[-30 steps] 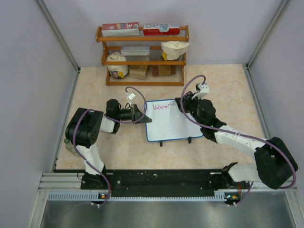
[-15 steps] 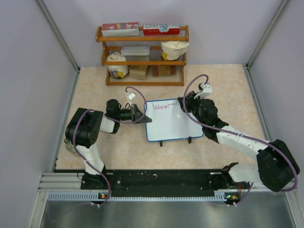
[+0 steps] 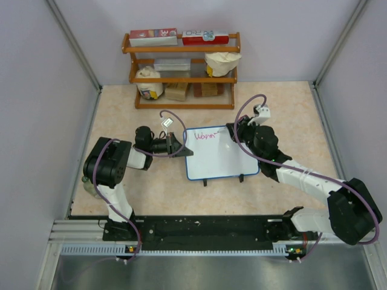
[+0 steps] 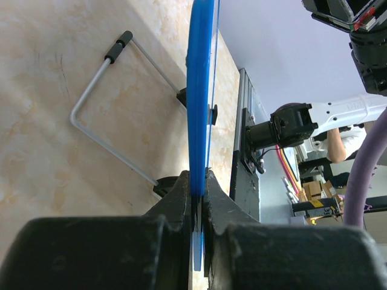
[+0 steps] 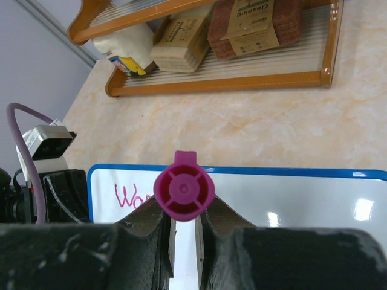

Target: Write a sentence on the whiteboard

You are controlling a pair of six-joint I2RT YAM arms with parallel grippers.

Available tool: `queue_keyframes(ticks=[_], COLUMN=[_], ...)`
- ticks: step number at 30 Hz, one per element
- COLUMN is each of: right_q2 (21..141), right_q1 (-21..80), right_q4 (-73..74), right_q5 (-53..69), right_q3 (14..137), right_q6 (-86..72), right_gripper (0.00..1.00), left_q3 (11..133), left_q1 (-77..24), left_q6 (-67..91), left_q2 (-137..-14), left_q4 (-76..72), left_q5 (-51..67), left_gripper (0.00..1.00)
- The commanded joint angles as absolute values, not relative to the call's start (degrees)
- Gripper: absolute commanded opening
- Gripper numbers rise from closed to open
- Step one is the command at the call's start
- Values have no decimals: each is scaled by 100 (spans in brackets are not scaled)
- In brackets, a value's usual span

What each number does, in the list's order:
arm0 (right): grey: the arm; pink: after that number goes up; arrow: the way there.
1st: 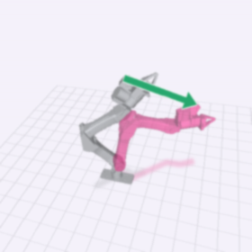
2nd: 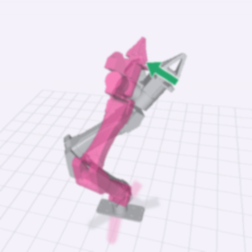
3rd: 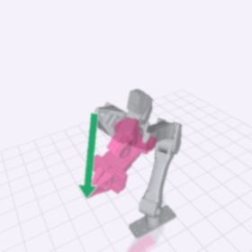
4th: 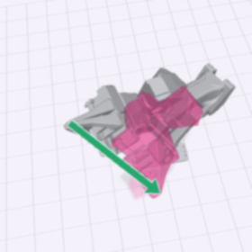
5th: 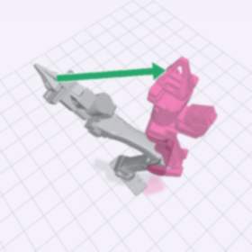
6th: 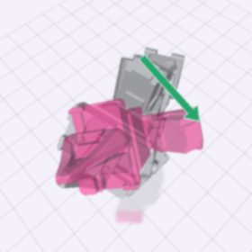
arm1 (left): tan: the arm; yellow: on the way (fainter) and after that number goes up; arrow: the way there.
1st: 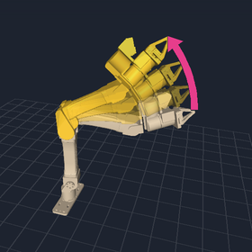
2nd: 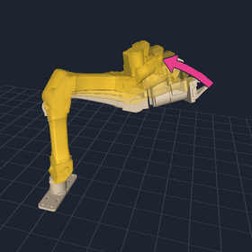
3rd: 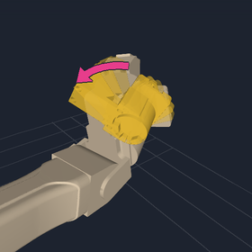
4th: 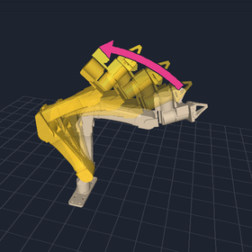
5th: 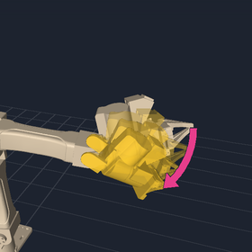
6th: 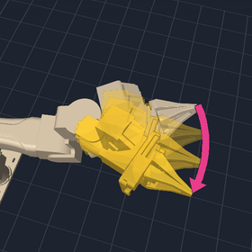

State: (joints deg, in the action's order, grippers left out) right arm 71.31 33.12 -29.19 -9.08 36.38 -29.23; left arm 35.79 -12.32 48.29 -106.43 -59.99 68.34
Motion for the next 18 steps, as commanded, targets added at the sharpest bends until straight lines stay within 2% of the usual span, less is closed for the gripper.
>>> queue_keyframes(ticks=[1,18], right_q2=[7101,7216], right_q1=[3261,3252], right_q4=[-3234,-3164], right_q5=[-809,-844], right_q3=[3911,3709], right_q6=[-2988,-2997], right_gripper=[0,0], left_q3=[3674,3674], left_q1=[-1222,-1222], left_q6=[4852,4852], left_q2=[-10696,-10679], left_q4=[-6056,-6064], left_q5=[6829,6829], left_gripper=[0,0])
